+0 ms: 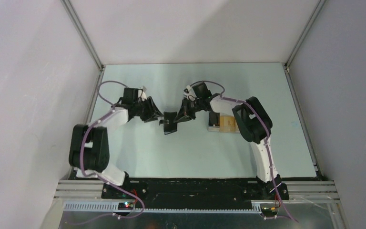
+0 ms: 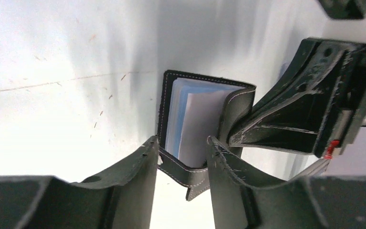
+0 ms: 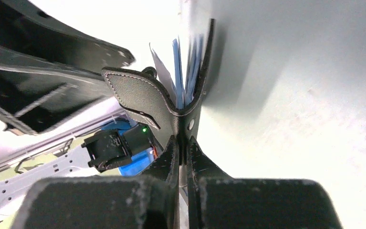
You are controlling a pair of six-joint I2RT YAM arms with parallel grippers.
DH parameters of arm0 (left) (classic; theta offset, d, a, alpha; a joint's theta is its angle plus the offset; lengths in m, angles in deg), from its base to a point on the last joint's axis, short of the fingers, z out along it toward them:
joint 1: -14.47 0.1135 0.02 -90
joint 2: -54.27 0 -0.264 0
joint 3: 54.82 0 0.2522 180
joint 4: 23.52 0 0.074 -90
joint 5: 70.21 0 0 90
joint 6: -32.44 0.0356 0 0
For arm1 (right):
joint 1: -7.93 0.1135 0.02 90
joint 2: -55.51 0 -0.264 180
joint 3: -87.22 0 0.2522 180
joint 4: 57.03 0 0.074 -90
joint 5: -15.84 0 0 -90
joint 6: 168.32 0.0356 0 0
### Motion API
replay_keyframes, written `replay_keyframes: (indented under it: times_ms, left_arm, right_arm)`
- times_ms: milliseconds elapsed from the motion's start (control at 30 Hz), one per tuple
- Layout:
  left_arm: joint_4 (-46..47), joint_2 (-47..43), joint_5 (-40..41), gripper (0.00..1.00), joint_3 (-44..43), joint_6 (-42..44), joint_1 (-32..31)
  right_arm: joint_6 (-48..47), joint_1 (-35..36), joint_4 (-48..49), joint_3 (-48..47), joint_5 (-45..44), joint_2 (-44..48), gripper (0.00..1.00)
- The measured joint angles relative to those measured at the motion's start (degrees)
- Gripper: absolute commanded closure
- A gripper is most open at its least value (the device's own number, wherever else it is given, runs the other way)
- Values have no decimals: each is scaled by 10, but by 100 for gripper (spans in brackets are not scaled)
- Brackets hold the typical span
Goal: Put the credit cards into the card holder
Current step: Close the card holder at the center of the board.
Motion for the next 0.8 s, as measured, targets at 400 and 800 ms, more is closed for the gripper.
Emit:
replay_keyframes:
  times_ms: [400,800]
  left_arm:
    - [-12,-185,43,31,9,13,2]
    - [-12,-186,-4,28,9,2,-15]
  right_arm:
    - [-57,0,-84,-9,-44,98,100]
    - [-63,-12,-124,-9,-34,157,100]
